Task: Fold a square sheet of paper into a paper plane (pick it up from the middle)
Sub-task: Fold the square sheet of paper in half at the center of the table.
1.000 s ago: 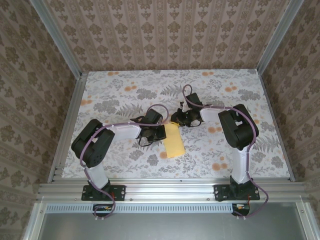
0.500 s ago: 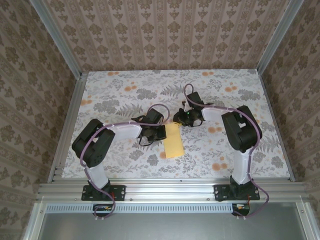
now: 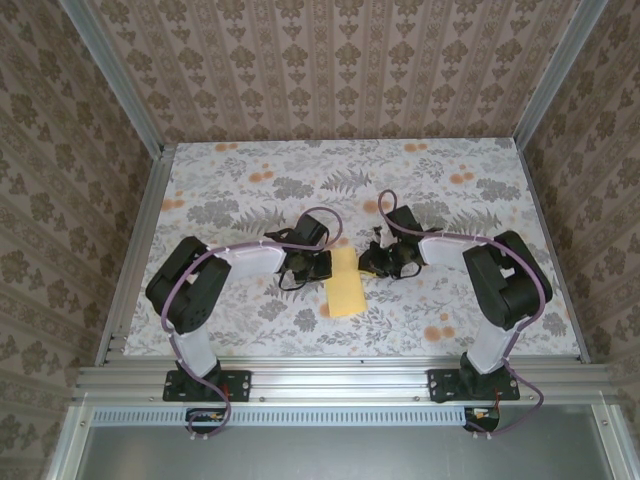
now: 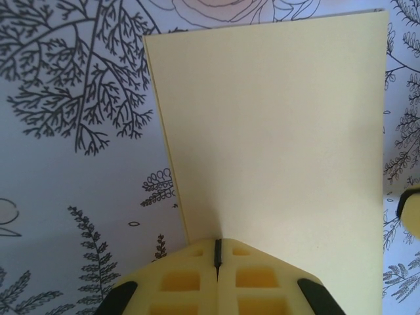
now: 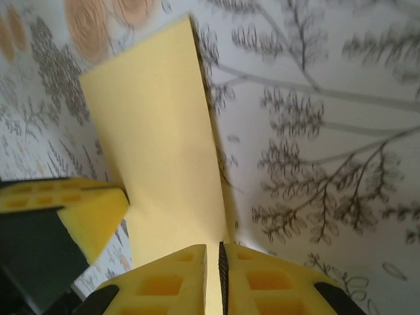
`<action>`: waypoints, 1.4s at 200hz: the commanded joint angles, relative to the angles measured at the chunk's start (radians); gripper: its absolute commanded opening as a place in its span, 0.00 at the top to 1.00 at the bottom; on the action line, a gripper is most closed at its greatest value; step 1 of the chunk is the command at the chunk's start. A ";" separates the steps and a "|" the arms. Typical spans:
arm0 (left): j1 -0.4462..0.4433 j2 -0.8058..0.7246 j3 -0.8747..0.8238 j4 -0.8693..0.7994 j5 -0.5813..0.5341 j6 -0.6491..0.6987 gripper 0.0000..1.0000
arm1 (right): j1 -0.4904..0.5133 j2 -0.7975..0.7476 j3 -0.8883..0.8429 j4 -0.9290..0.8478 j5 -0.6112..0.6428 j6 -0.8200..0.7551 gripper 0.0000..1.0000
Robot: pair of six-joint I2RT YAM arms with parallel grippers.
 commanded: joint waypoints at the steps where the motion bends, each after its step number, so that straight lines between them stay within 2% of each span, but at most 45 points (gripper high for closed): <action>1: -0.004 0.042 -0.013 -0.126 -0.048 0.029 0.94 | 0.011 -0.016 -0.027 0.024 -0.073 0.002 0.87; 104: -0.006 0.036 -0.012 -0.124 -0.045 0.018 0.94 | 0.013 0.010 -0.070 0.055 -0.095 0.016 0.88; 136: -0.007 0.032 0.053 -0.144 -0.015 0.048 0.93 | 0.012 0.040 -0.071 0.018 -0.073 -0.010 0.88; 163: -0.006 0.014 0.110 -0.136 0.017 0.063 0.90 | 0.014 0.061 -0.057 -0.018 -0.055 -0.029 0.88; 199: -0.006 0.007 0.162 -0.047 0.092 0.048 0.82 | 0.012 0.075 -0.048 -0.034 -0.052 -0.047 0.88; 235: -0.006 0.085 0.235 -0.010 0.127 0.022 0.82 | 0.013 0.079 -0.050 -0.019 -0.070 -0.052 0.88; 280: -0.010 0.213 0.347 -0.016 0.152 0.001 0.86 | 0.012 0.086 -0.055 -0.005 -0.081 -0.050 0.88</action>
